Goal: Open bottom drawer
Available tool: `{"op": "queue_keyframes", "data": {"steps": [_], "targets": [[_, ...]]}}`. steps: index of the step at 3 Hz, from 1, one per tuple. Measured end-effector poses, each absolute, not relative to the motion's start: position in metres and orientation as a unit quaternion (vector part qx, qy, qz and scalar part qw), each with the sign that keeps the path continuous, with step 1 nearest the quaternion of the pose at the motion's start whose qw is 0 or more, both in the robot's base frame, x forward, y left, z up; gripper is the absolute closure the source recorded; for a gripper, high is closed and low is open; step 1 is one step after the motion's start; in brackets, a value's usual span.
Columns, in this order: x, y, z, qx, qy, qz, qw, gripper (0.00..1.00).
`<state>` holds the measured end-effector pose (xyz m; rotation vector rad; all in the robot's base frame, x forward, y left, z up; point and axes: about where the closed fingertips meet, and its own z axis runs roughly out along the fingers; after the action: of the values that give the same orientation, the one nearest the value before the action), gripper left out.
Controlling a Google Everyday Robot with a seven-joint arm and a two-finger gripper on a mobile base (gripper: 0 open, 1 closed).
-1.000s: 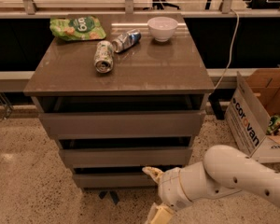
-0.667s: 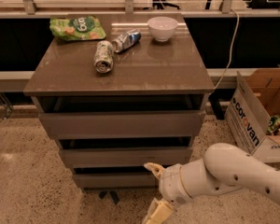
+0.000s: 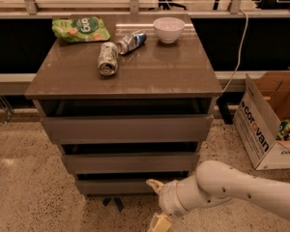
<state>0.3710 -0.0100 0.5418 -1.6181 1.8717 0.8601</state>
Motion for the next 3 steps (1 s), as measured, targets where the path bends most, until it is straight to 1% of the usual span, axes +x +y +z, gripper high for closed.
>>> {"op": "queue_keyframes", "data": {"steps": [1, 3], "targets": [[0.388, -0.007, 0.467, -0.613, 0.676, 0.274, 0.305, 0.0], [0.397, -0.008, 0.456, -0.606, 0.683, 0.265, 0.311, 0.0]]}}
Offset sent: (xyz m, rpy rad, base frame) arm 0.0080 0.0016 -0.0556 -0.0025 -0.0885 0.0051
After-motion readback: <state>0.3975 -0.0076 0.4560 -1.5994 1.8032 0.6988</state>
